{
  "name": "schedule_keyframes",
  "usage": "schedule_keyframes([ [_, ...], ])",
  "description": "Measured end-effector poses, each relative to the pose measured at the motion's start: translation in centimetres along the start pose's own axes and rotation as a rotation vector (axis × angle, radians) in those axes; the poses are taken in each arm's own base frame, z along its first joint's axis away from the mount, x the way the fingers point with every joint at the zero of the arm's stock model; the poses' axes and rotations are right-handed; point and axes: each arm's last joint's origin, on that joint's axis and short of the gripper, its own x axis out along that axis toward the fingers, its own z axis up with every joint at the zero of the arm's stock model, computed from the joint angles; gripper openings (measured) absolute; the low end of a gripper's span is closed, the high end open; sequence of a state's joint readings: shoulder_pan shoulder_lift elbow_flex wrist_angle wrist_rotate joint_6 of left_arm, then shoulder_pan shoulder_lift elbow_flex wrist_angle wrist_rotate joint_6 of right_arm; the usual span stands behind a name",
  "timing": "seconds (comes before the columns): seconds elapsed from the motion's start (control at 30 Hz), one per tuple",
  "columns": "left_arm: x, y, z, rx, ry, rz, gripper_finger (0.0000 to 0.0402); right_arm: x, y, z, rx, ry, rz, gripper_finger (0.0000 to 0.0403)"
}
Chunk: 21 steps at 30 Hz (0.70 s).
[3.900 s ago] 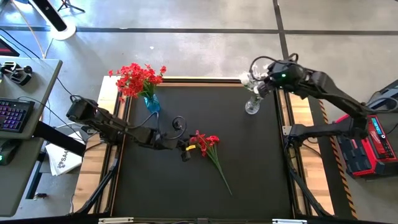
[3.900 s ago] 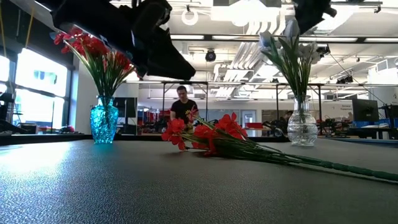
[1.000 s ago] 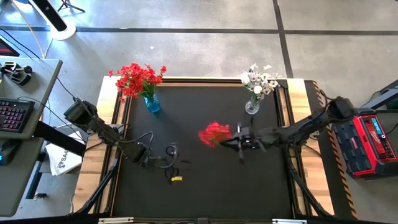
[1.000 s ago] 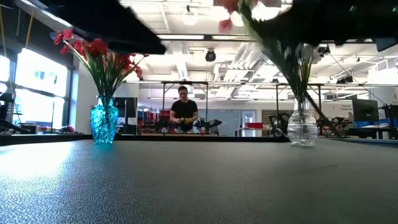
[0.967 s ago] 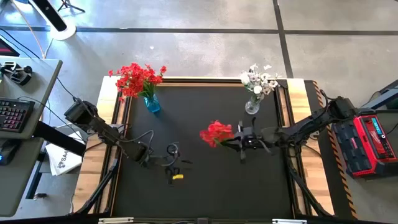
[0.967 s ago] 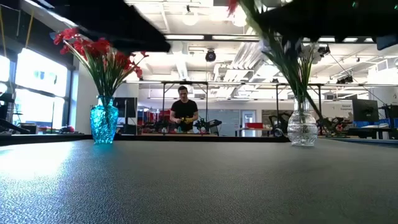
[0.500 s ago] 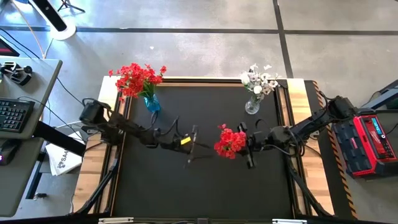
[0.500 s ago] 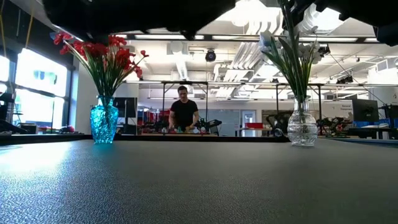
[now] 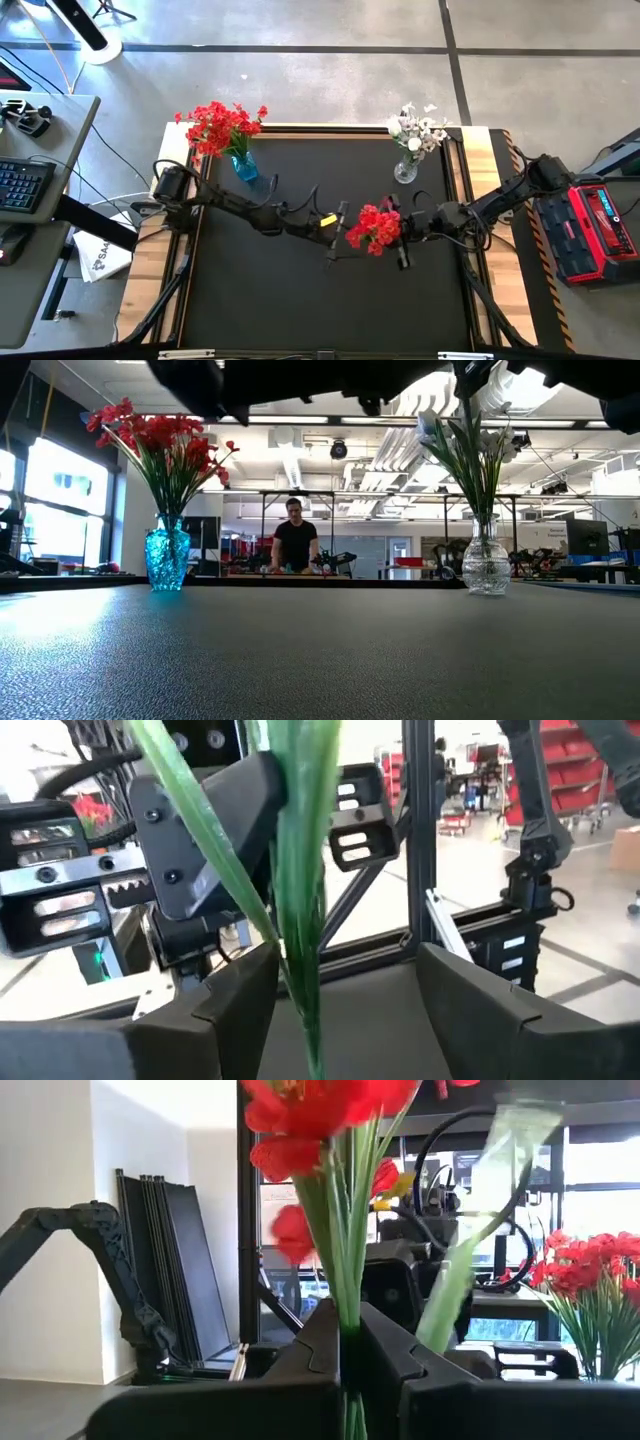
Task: Sort flowers into vase by color
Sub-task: Put the red flowers into the blue vase
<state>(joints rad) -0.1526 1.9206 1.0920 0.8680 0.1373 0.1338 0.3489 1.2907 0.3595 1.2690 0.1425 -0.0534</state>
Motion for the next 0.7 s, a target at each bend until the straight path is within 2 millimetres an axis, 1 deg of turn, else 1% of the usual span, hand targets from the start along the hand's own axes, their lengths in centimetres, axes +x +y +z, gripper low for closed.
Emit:
schedule_keyframes([
  [0.1,0.9,0.3,0.3,-0.004,0.034,-0.010,0.0221,0.0,0.0,0.0,-0.008,0.000,0.000,0.0000],
  [0.2,1.4,0.7,0.6,-0.009,0.069,-0.009,0.0213,0.0,0.0,0.0,-0.008,0.001,0.000,0.0000],
  [0.5,1.5,1.3,0.8,-0.006,0.069,0.004,0.0178,0.0,0.0,-0.1,-0.009,0.010,0.002,0.0000],
  [0.57,1.4,1.2,0.4,-0.014,0.110,0.007,0.0174,0.0,0.0,-0.1,-0.009,0.012,0.005,0.0000],
  [0.7,0.9,1.2,-0.1,-0.028,0.247,0.034,0.0173,0.0,0.0,0.0,-0.008,0.004,0.005,0.0000],
])
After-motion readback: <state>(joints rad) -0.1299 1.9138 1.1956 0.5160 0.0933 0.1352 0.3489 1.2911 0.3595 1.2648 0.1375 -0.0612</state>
